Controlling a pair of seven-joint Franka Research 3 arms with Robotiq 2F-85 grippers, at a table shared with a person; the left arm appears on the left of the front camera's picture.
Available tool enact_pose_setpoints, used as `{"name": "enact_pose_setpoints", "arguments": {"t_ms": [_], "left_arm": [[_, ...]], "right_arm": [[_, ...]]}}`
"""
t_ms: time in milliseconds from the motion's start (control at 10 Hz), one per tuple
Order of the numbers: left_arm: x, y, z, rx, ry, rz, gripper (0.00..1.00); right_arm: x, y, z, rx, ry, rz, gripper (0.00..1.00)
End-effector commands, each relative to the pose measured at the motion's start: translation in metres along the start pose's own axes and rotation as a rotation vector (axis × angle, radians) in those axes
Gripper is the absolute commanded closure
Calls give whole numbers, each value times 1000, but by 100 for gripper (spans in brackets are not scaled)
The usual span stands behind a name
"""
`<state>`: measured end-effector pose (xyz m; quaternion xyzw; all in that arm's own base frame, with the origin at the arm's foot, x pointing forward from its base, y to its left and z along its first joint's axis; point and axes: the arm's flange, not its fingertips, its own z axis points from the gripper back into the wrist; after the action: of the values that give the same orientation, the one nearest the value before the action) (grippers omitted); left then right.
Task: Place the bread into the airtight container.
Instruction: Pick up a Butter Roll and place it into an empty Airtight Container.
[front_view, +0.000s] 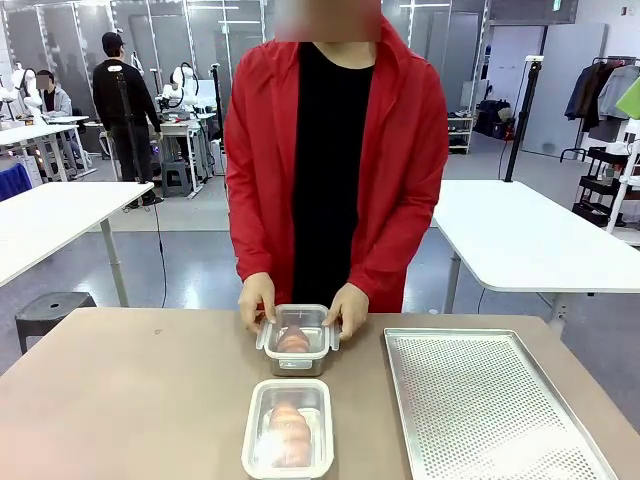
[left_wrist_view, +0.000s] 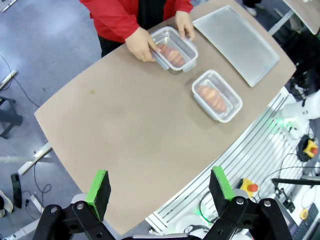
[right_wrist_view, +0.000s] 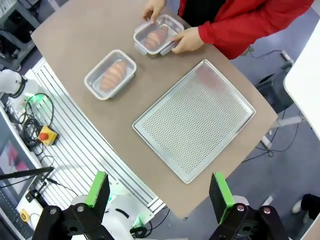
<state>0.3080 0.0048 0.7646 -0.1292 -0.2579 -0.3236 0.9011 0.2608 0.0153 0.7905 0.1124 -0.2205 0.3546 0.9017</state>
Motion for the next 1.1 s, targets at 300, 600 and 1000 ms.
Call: {"name": "enact_pose_setpoints", "arguments": {"t_ms": [300, 600, 1000], "left_arm": [[0, 1, 1, -6, -3, -19, 0], [0, 1, 1, -6, -3, -19, 0], [0, 1, 1, -6, -3, -19, 0]], "right_arm": [[0, -1, 3, -14, 19, 9, 0], [0, -1, 3, -14, 19, 9, 0], [0, -1, 3, -14, 19, 9, 0]]}}
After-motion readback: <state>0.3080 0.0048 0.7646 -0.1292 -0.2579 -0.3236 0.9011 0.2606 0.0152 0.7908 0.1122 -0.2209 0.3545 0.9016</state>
